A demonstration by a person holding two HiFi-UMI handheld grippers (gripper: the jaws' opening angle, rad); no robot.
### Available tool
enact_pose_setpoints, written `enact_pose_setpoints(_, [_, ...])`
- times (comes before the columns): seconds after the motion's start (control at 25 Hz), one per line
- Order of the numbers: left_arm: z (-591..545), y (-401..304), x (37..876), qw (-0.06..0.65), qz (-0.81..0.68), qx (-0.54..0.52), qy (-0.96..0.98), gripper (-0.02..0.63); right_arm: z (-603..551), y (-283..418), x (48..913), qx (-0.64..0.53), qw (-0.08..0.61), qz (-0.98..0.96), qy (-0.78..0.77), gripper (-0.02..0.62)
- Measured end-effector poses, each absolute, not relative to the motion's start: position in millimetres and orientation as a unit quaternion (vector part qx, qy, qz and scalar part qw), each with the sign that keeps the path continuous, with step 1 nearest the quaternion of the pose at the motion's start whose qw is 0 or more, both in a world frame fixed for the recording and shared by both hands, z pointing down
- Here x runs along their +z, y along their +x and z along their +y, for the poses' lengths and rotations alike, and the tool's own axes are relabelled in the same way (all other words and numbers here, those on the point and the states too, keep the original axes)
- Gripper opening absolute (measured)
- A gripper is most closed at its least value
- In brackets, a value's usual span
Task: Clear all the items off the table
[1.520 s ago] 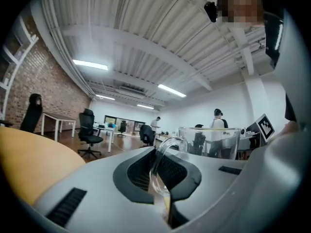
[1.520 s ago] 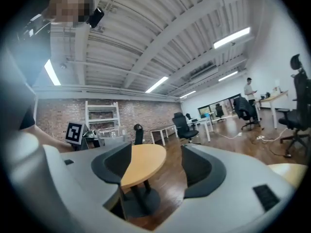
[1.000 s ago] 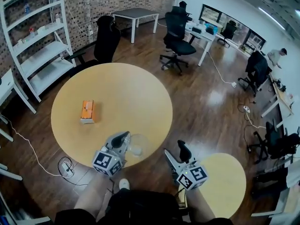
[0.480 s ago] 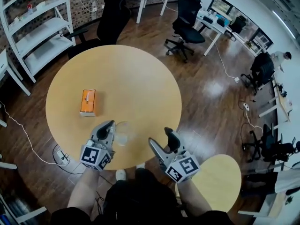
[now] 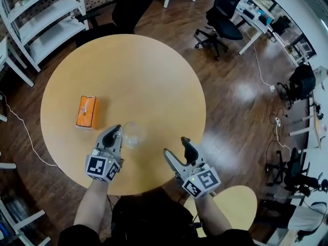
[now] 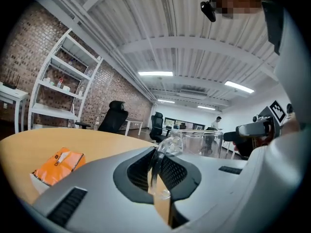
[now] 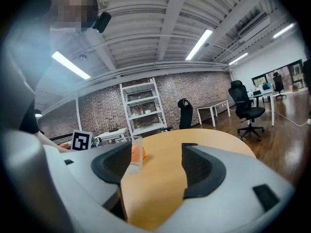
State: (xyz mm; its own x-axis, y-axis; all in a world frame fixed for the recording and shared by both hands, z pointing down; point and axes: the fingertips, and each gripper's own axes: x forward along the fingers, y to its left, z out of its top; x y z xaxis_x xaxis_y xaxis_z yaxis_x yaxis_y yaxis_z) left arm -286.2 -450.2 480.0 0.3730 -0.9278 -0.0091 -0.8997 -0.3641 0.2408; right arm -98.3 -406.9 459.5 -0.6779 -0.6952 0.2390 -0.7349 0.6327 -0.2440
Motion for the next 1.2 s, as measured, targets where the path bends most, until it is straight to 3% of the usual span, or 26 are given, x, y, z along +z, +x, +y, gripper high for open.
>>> enact_pose_setpoints(0.64, [-596,-260,561,0.098,-0.594,-0.049,0.797,0.002,-476,-32,551,0.233,0.126,-0.875,0.406,0.33])
enact_pose_setpoints(1.2, [-615,-256,590,0.085,-0.619,-0.025,0.781,0.002,-481,-14,564,0.276,0.103,-0.851,0.434,0.33])
